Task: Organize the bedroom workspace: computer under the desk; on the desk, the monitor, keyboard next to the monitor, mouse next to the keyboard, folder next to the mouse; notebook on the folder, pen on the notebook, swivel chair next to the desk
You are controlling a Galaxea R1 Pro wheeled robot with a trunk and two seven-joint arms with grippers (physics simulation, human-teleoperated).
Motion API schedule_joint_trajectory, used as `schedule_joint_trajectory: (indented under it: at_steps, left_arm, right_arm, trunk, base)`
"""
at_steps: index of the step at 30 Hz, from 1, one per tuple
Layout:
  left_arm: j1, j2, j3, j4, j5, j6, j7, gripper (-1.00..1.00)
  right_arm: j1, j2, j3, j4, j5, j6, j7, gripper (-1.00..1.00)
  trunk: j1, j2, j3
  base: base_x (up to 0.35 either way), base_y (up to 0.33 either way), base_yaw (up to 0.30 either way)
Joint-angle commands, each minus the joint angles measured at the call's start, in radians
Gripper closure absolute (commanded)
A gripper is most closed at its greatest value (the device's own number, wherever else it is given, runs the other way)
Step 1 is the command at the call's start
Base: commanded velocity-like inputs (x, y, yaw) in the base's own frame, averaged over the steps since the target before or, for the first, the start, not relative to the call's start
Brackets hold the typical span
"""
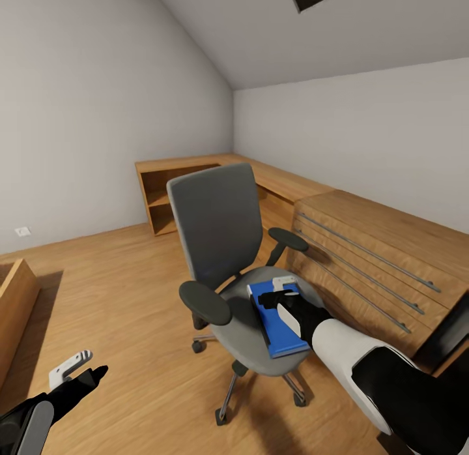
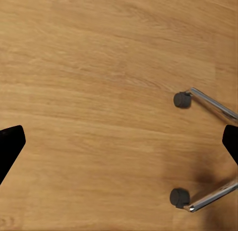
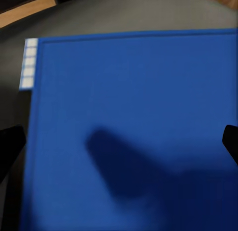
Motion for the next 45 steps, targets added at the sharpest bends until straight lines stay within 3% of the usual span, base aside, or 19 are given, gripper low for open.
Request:
schedule_joint_trajectory:
  at_steps: [1, 29, 45]
  left_arm:
    - [-0.001, 0.000, 0.000, -0.001, 0.010, 0.004, 0.008, -1.00]
    - [-0.001, 0.000, 0.000, -0.001, 0.011, 0.002, 0.010, -1.00]
    - [-0.001, 0.000, 0.000, 0.002, 0.011, 0.000, 0.008, -1.00]
  right_arm:
    - [-0.001, 0.000, 0.008, -0.002, -0.008, 0.005, -0.006, -1.00]
    - [-0.001, -0.002, 0.008, -0.003, -0.007, -0.001, -0.008, -1.00]
    - [-0.001, -0.006, 0.005, 0.004, -0.008, -0.068, -0.011, -1.00]
  trunk:
    - [0.000, 0.000, 0.001]
    - [0.000, 0.000, 0.043]
    - [0.000, 0.000, 0.049]
  base:
    - [0.000, 0.000, 0.000]
    - [0.000, 0.000, 0.000]
    - [0.118, 0.000, 0.000]
